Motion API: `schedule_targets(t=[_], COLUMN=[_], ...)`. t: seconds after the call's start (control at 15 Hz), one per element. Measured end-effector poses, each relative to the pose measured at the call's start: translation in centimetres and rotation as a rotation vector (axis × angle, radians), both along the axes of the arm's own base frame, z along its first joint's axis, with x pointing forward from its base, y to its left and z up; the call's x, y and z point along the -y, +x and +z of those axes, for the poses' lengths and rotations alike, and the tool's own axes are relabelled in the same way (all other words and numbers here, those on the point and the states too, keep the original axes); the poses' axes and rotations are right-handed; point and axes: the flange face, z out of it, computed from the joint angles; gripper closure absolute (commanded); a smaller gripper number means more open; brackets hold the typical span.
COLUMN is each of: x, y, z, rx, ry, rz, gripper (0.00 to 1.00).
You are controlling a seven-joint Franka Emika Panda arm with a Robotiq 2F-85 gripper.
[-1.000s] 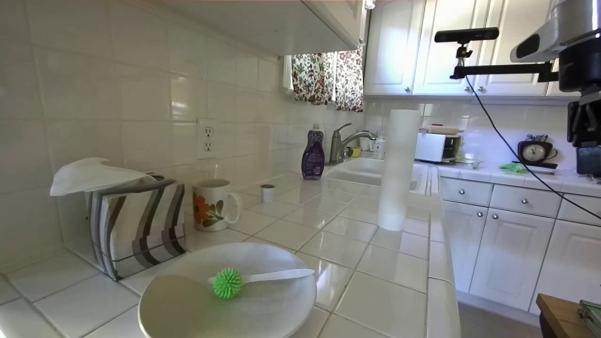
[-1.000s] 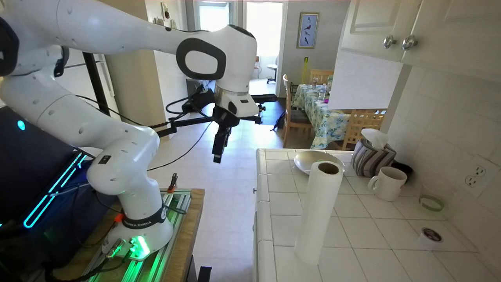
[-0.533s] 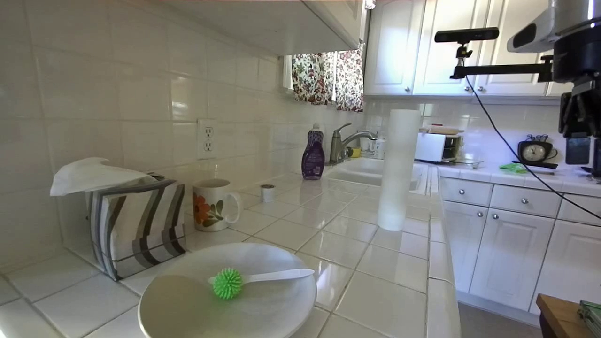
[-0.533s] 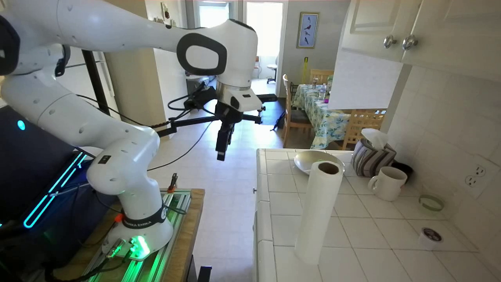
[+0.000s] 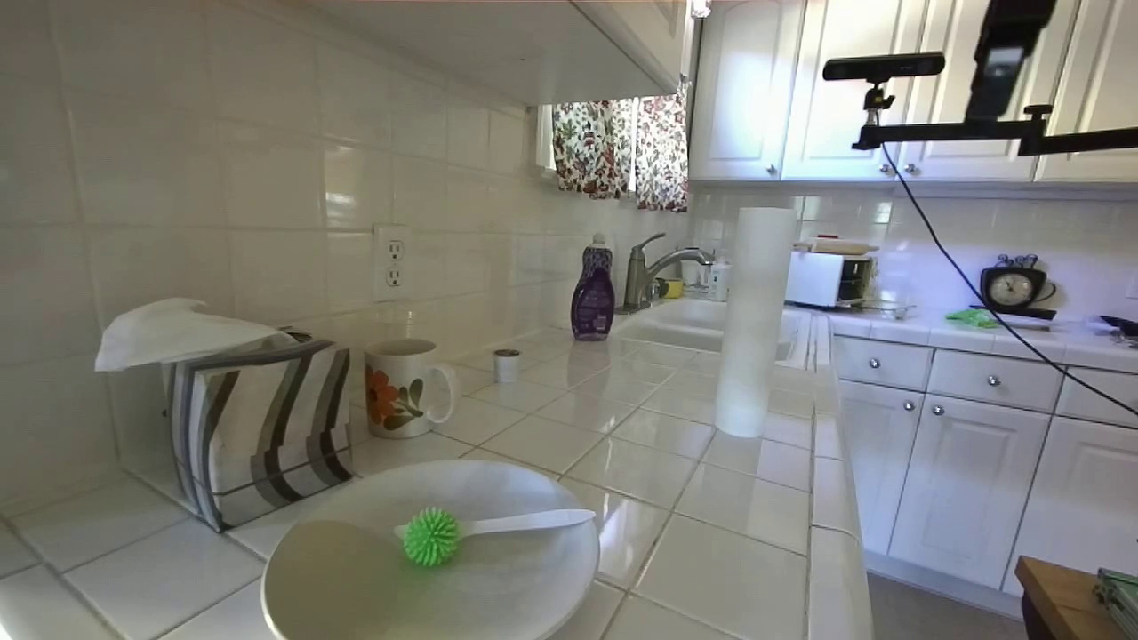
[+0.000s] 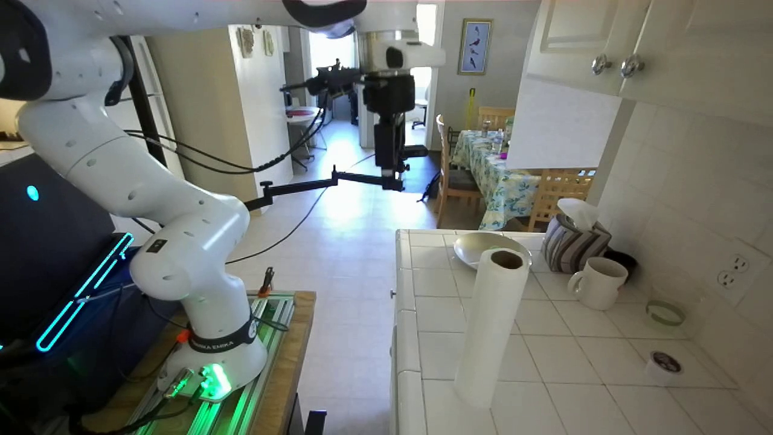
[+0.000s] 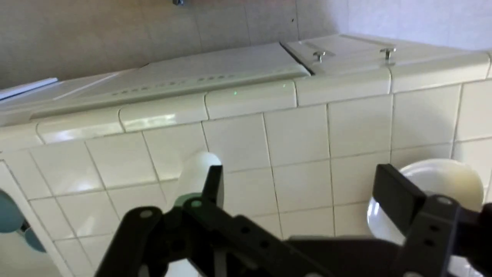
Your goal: Unroll one piece of paper from the paper roll
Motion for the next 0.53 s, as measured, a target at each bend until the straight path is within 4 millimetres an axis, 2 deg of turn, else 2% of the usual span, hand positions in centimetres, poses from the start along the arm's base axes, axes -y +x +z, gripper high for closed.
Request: schedule_targets(t=[0.27,0.53], x=[1.9,4.0], y=[3.5,7.6], z=[6.4,10.7], rx=[0.101,0.171], ry=[-0.026,-0.014], rz=[-0.043,-0.104], gripper=[0.00,0.00])
